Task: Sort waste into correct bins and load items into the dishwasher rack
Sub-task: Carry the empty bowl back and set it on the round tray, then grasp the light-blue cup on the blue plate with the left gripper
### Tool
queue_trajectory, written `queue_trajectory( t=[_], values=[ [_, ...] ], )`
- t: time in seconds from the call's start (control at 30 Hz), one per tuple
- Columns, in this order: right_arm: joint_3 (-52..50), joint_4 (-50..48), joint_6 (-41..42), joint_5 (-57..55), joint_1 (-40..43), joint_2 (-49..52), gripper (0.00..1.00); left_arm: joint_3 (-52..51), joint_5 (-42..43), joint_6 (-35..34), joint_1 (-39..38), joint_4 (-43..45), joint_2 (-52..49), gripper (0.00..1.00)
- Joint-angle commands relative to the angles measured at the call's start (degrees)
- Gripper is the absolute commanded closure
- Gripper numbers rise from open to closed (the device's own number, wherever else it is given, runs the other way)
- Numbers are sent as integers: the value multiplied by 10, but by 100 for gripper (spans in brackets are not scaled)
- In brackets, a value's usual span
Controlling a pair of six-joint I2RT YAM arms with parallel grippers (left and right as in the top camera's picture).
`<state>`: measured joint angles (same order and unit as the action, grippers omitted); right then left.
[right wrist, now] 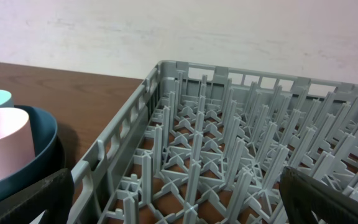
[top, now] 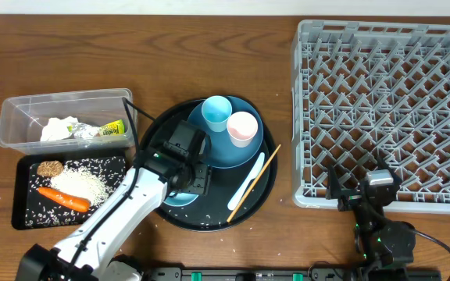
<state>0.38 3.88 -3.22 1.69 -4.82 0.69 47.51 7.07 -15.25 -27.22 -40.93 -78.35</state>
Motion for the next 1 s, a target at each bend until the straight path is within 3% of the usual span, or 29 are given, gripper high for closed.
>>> queue_trajectory(
  t=[0.0, 0.17, 0.37, 0.57, 0.97],
  values=[
    [-1, 2, -5, 2, 3, -1, 1, 17, 9, 3, -1, -6, 24, 28],
    [-1, 2, -5, 2, 3, -1, 1, 83, 14, 6, -1, 20, 60, 29],
    [-1, 2, -5, 2, 3, -1, 1, 123, 15, 14, -1, 154, 67, 32],
    [-1, 2, -5, 2, 3, -1, 1, 123, -25, -21, 7, 249, -5, 32],
    [-1, 2, -5, 2, 3, -1, 1, 124, -31, -111, 82, 291, -117, 38]
  ],
)
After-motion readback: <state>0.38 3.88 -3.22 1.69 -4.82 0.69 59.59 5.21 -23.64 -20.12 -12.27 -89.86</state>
